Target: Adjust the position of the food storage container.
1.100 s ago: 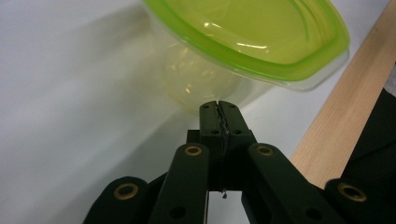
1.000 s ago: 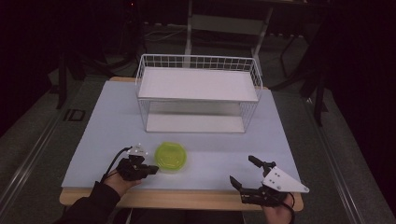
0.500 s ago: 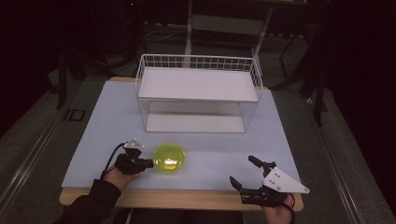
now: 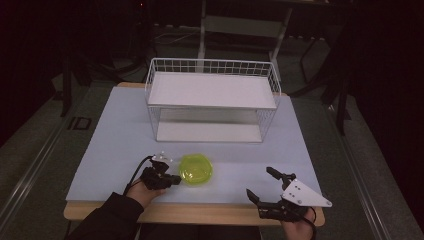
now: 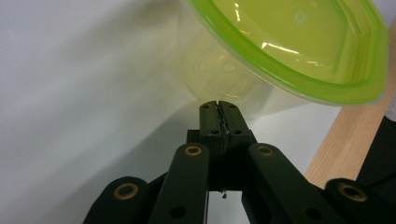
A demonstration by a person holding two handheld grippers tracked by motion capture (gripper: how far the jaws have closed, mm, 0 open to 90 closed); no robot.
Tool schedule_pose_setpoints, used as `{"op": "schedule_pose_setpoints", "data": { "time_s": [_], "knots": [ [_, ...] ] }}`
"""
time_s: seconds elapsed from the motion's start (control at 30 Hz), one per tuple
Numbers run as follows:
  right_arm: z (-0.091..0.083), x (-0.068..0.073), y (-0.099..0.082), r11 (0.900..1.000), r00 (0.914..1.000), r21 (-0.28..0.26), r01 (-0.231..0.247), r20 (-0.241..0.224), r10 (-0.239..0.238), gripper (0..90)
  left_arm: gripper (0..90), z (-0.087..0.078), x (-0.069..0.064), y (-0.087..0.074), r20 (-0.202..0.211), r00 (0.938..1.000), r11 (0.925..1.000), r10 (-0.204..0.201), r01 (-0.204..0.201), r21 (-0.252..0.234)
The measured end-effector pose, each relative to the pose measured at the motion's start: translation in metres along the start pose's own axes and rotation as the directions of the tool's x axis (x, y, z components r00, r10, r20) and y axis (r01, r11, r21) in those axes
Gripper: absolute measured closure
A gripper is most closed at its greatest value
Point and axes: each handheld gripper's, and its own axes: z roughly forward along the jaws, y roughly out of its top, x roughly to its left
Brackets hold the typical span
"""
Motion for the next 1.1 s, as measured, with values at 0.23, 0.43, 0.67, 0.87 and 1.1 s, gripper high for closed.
{"op": "schedule_pose_setpoints", "data": {
  "time_s": [0.23, 0.43, 0.67, 0.87, 1.1],
  "knots": [
    [-0.001, 0.0, 0.0, 1.0, 1.0, -0.002, 0.003, 0.003, -0.003, 12.3, 90.0, 0.016, -0.017, 0.01, 0.036, 0.9992, 0.9998, 0.017, -0.018, 0.006],
    [-0.001, 0.0, 0.0, 1.0, 1.0, 0.0, 0.002, 0.003, -0.002, 12.4, 90.0, 0.02, -0.028, 0.009, 0.085, 0.9956, 0.9991, 0.04, -0.041, 0.012],
    [0.0, 0.0, 0.0, 1.0, 1.0, 0.001, 0.004, 0.002, -0.004, 12.4, 90.0, 0.011, -0.014, 0.012, 0.001, 1.0, 0.9999, -0.005, 0.005, -0.015],
    [0.0, 0.0, 0.0, 1.0, 1.0, 0.001, 0.001, 0.003, -0.001, 12.4, 90.0, 0.01, 0.004, 0.023, -0.055, 0.9984, 0.9988, -0.016, 0.013, -0.046],
    [0.0, -0.001, -0.001, 1.0, 1.0, 0.006, -0.003, -0.003, 0.003, 12.4, 90.0, 0.022, 0.01, 0.035, -0.011, 0.9995, 0.9986, -0.03, 0.03, -0.044]
  ]
}}
